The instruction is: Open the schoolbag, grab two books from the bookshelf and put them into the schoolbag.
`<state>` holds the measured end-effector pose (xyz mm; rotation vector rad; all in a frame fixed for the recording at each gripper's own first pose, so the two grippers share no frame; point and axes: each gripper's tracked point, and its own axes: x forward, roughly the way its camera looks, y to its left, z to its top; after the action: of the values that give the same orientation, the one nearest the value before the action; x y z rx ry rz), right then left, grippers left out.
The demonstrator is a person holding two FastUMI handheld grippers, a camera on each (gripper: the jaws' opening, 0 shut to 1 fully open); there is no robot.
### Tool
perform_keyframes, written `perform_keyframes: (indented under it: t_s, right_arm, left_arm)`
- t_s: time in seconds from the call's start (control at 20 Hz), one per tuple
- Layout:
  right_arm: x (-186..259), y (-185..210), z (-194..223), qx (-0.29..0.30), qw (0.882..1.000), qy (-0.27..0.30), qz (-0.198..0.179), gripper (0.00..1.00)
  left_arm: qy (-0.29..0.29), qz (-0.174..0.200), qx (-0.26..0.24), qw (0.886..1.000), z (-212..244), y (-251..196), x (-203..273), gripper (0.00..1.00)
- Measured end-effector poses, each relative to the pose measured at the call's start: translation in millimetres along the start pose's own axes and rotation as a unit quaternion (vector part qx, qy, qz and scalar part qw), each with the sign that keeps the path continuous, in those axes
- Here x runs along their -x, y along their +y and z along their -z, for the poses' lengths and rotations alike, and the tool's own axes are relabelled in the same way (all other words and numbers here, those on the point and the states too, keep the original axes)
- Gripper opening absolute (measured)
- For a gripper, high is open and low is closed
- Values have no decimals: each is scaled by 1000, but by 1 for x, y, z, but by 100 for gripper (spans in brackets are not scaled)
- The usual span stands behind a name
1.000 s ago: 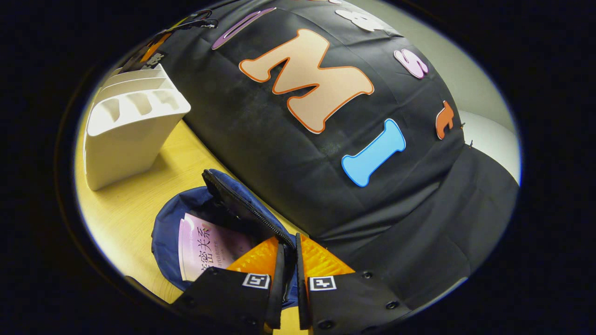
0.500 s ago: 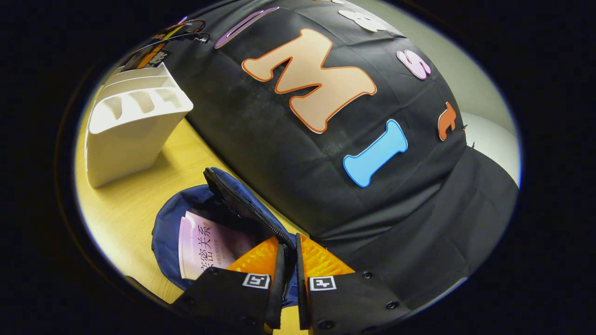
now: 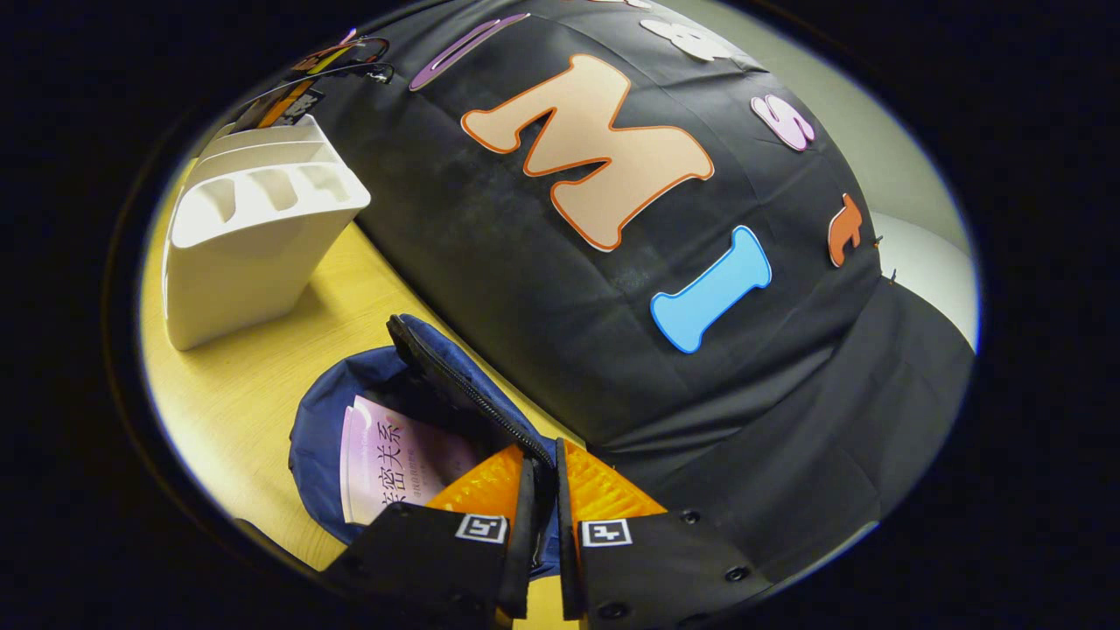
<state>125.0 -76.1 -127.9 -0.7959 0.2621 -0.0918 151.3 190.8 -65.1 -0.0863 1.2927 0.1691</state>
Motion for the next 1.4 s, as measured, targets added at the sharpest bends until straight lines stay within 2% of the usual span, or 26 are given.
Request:
perform_keyframes:
  t_s: [0.45,0.5,0.55,0.6,0.8,1.05,1.1,1.2,1.4]
  right_arm:
    - [-1,0,1,-12,1000,-13,-17,4]
    - [-1,1,2,-17,1000,-13,-22,17]
    - [-2,0,4,-20,999,-13,-25,17]
    - [-2,-2,4,-22,999,-16,-26,4]
    - [-5,-7,5,-25,999,-27,-30,4]
    - [-8,-16,5,-39,998,-37,-34,4]
    - [-7,-17,5,-42,998,-39,-34,17]
    - [-8,-21,5,-47,997,-44,-35,17]
    - [-7,-27,6,-53,997,-53,-34,17]
  left_arm:
    - [-4,-28,49,998,40,4,83,41]
    - [-7,-31,54,998,46,3,96,41]
    - [-12,-34,60,998,55,2,109,41]
    - [-18,-35,69,997,64,-1,125,41]
    - [-44,-37,90,994,82,-11,180,41]
    - [-95,-14,106,990,98,-44,234,40]
    - [-108,-10,107,988,94,-51,241,40]
    - [-128,9,108,986,91,-74,251,40]
    - [-130,61,100,985,94,-128,256,40]
